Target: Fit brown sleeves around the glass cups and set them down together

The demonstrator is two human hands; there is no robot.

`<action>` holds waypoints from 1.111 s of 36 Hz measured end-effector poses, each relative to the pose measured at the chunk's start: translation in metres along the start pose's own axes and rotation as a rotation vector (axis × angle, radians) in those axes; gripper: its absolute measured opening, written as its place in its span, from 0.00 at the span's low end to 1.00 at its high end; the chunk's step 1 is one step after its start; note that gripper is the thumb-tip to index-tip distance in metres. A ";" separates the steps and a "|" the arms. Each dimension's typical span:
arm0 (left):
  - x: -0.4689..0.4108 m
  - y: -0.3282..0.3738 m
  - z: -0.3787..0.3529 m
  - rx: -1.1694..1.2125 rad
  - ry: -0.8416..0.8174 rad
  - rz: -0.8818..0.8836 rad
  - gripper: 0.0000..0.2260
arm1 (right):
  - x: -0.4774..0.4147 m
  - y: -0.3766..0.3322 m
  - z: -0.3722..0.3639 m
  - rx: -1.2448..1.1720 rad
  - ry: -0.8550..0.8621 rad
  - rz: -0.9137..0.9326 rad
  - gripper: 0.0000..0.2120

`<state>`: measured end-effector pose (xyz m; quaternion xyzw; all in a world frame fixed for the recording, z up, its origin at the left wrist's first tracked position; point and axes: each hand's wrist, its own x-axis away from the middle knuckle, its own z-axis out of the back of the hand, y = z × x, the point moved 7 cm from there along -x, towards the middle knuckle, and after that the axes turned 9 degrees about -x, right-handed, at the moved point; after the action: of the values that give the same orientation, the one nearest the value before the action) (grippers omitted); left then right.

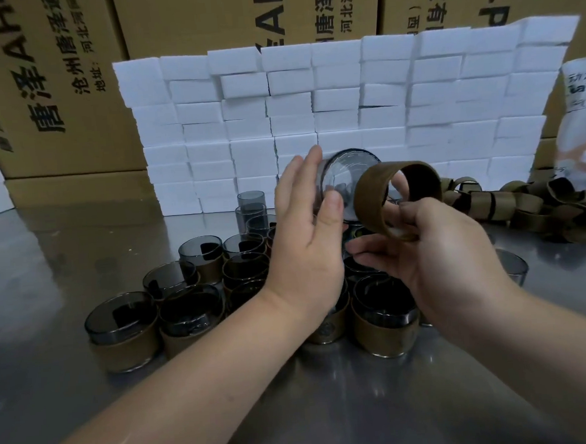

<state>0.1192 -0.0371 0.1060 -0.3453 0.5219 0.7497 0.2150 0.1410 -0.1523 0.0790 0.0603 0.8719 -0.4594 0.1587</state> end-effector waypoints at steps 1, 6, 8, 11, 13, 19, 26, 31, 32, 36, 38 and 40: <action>0.001 0.002 0.000 -0.013 0.007 -0.032 0.16 | 0.000 0.000 -0.001 0.007 -0.011 0.000 0.15; 0.008 0.007 -0.006 -0.030 -0.004 -0.122 0.15 | 0.002 0.001 -0.006 0.035 -0.060 -0.023 0.17; 0.009 0.007 -0.007 0.019 -0.020 -0.094 0.15 | 0.003 0.000 -0.006 0.034 -0.049 -0.013 0.18; 0.008 0.007 -0.009 0.074 -0.097 -0.051 0.19 | 0.004 0.002 -0.006 0.042 -0.043 -0.020 0.18; 0.009 0.009 -0.012 0.073 -0.162 -0.055 0.26 | 0.005 0.000 -0.006 0.056 -0.033 0.003 0.16; 0.010 0.005 -0.012 -0.212 -0.178 -0.051 0.35 | 0.012 -0.014 -0.009 0.164 -0.006 0.146 0.17; 0.014 0.020 -0.012 -0.452 -0.126 -0.048 0.42 | 0.015 -0.013 -0.006 0.241 0.076 0.120 0.15; 0.022 0.026 -0.016 -0.472 -0.134 -0.099 0.35 | 0.018 -0.016 -0.006 0.214 0.104 0.125 0.16; 0.023 0.026 -0.017 -0.459 -0.138 -0.103 0.33 | 0.019 -0.017 -0.007 0.210 0.100 0.118 0.18; 0.023 0.025 -0.017 -0.397 -0.132 -0.073 0.29 | 0.021 -0.016 -0.012 0.168 0.032 0.073 0.21; 0.022 0.023 -0.016 -0.354 -0.128 -0.025 0.32 | 0.024 -0.015 -0.013 0.187 0.028 0.070 0.19; 0.020 0.018 -0.015 -0.318 -0.124 0.037 0.37 | 0.024 -0.012 -0.013 0.201 0.013 0.063 0.17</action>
<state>0.0979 -0.0583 0.0992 -0.3184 0.3888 0.8465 0.1758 0.1120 -0.1495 0.0873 0.1064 0.8202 -0.5387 0.1606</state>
